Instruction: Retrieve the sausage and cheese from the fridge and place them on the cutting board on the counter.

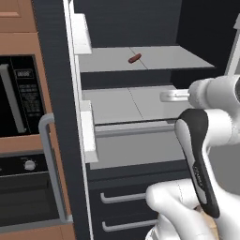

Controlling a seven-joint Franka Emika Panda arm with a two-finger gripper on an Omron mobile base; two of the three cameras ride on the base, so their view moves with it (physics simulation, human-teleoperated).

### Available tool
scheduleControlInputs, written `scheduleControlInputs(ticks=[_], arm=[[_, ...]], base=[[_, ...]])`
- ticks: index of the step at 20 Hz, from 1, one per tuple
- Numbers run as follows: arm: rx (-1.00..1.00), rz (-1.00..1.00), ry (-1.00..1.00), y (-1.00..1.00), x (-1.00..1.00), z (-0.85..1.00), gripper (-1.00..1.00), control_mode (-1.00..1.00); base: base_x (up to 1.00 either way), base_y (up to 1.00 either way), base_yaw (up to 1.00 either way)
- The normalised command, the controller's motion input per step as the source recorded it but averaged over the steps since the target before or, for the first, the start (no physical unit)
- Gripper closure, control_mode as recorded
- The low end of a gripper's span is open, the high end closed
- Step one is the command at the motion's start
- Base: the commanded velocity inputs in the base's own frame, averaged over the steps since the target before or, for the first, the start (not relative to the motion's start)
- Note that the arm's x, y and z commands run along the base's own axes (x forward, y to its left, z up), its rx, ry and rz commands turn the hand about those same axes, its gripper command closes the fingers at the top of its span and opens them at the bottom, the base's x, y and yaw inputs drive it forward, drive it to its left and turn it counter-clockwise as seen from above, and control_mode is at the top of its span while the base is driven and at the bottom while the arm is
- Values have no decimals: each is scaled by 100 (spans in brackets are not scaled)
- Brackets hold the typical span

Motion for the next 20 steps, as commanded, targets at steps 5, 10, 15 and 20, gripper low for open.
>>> scheduleControlInputs(ticks=[5, 10, 15, 20], arm=[[-6, 0, -5, 19, 5, 94, -100, -100], [-3, 0, 0, 15, 20, 82, -100, -100], [-2, 1, 1, 1, 57, 8, -100, -100], [-10, 1, 0, 3, 52, -29, -100, -100]], base=[[0, 0, 0], [0, 0, 0], [0, 0, 0], [0, 0, 0]])
